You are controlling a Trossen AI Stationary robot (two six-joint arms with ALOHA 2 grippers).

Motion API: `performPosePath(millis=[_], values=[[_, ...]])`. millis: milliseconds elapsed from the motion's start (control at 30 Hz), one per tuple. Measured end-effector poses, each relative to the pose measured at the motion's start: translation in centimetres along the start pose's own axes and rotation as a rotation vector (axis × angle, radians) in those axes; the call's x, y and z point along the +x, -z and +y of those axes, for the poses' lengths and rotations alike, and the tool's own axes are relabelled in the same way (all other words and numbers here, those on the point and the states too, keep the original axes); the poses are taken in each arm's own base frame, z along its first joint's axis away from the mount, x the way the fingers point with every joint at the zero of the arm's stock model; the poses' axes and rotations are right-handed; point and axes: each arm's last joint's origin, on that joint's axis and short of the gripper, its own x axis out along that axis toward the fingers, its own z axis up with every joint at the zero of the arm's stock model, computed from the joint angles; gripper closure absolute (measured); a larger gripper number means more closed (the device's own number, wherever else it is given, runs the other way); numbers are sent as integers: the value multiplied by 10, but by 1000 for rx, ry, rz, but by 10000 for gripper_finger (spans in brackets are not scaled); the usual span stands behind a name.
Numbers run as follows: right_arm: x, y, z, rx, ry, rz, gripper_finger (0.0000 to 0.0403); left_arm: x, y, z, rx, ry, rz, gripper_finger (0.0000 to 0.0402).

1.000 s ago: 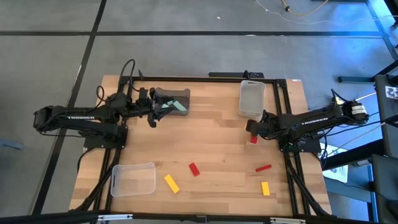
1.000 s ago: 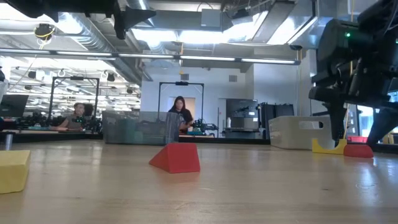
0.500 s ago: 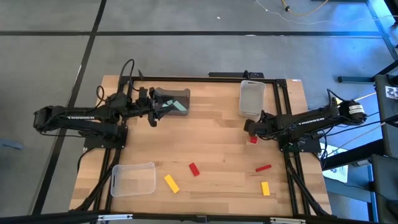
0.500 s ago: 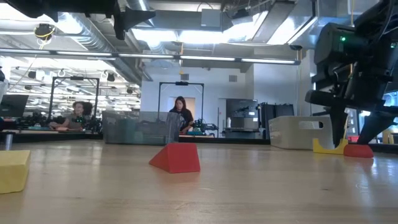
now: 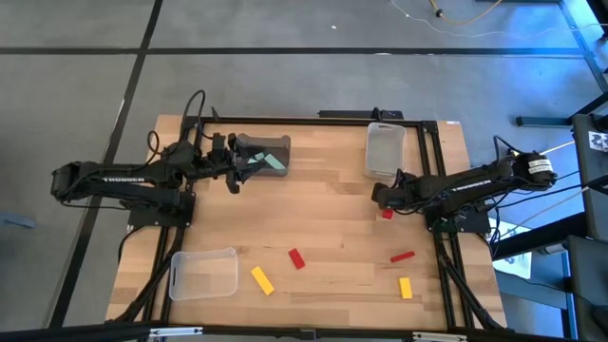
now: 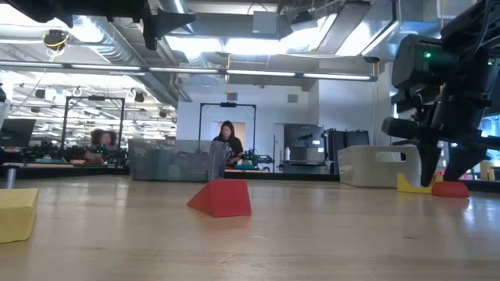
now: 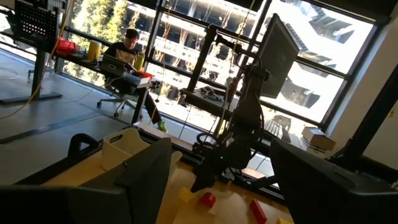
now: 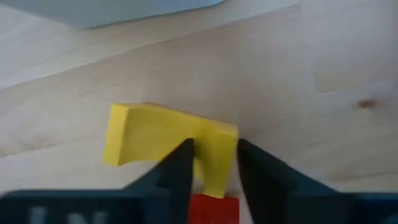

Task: Sort & place blocks by color
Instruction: Put the top yellow block into the gray bin

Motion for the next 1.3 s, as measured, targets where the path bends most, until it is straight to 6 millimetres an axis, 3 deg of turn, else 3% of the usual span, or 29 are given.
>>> performPosePath(millis=[100, 333, 633, 800, 1300], values=[[-4, -1, 0, -37, -29, 4, 364, 0, 0, 0, 0, -1, 0, 137], [-41, -8, 5, -199, -274, -28, 371, 0, 0, 0, 0, -2, -1, 137], [-118, -19, 41, -653, -1085, -305, 371, 0, 0, 0, 0, -2, 0, 137], [-145, -22, 49, -800, -1373, -489, 371, 0, 0, 0, -8, -2, 0, 137], [-146, -22, 49, -777, -1390, -468, 369, 0, 0, 1, -27, -19, -7, 137]])
